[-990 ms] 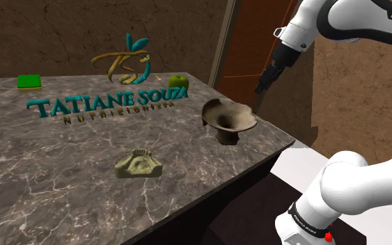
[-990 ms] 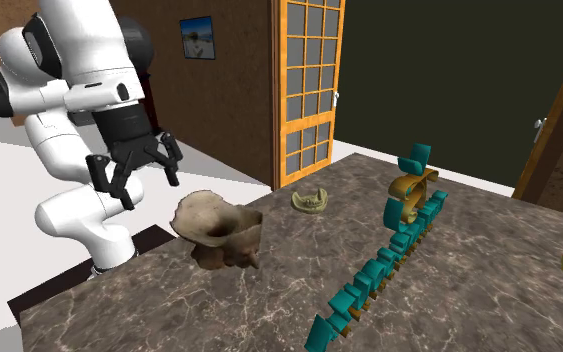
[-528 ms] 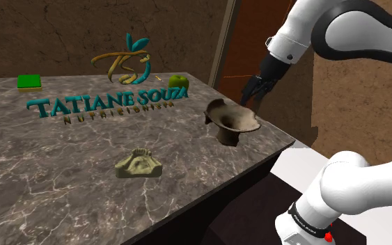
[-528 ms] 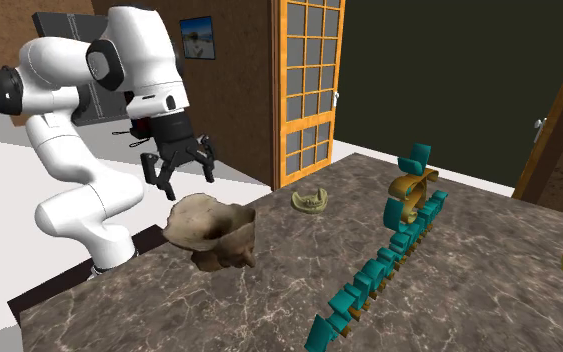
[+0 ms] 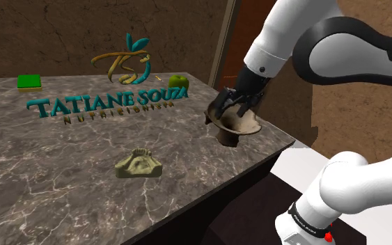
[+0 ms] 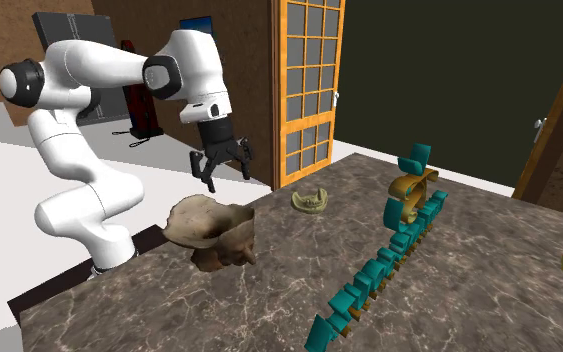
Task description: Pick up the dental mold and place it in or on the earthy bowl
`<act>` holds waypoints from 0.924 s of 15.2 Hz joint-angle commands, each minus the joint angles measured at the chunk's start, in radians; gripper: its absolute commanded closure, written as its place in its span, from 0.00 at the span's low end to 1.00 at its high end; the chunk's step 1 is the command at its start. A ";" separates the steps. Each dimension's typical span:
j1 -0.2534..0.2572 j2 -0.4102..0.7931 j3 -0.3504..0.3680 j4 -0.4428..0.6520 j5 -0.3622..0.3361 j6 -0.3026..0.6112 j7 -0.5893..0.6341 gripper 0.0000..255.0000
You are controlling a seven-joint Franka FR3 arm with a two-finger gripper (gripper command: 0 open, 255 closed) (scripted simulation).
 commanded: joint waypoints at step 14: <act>-0.359 0.486 0.658 0.373 -0.185 0.136 0.808 0.00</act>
